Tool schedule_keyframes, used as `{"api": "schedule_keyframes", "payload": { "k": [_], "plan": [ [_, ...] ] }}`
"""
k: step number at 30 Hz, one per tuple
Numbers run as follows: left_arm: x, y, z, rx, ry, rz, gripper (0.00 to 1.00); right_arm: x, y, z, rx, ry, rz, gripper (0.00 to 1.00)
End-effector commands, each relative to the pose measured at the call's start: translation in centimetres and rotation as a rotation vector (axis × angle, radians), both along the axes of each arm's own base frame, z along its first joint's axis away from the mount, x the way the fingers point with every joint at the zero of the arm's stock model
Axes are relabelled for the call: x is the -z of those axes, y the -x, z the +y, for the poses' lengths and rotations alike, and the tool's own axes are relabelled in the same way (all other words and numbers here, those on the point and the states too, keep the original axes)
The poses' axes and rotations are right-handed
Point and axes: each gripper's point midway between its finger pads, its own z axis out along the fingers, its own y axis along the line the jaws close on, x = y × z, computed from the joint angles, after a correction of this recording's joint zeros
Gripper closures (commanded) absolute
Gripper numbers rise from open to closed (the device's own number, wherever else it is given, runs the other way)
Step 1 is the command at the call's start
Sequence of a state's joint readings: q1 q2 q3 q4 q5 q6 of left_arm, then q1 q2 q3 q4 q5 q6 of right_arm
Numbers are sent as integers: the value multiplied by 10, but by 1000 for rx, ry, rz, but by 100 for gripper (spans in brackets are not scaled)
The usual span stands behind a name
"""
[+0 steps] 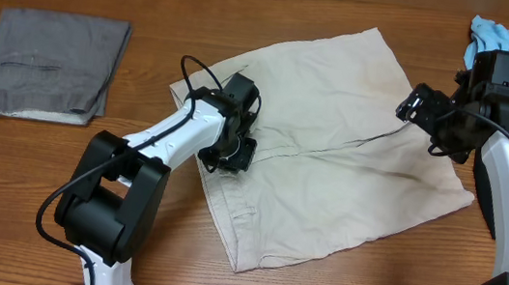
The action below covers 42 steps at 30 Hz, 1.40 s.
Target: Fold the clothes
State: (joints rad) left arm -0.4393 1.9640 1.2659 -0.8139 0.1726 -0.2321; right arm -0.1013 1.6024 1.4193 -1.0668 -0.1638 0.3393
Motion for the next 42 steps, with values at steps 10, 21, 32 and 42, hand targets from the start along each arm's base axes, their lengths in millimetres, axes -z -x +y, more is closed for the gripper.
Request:
{"api": "schedule_keyframes", "payload": {
  "k": [10, 21, 32, 42],
  "plan": [
    [20, -108, 77, -197, -152, -359, 91, -11, -2, -2, 0, 14, -35, 0],
    [-28, -163, 67, -230, -66, -572, 96, -11, -2, -2, 0, 14, -35, 0],
    [-208, -140, 60, -278, 63, -718, 91, -11, -2, -2, 0, 14, -35, 0],
    [-218, -62, 66, -283, 87, -507, 91, -11, 0, 2, -1, -9, -27, 0]
  ]
}}
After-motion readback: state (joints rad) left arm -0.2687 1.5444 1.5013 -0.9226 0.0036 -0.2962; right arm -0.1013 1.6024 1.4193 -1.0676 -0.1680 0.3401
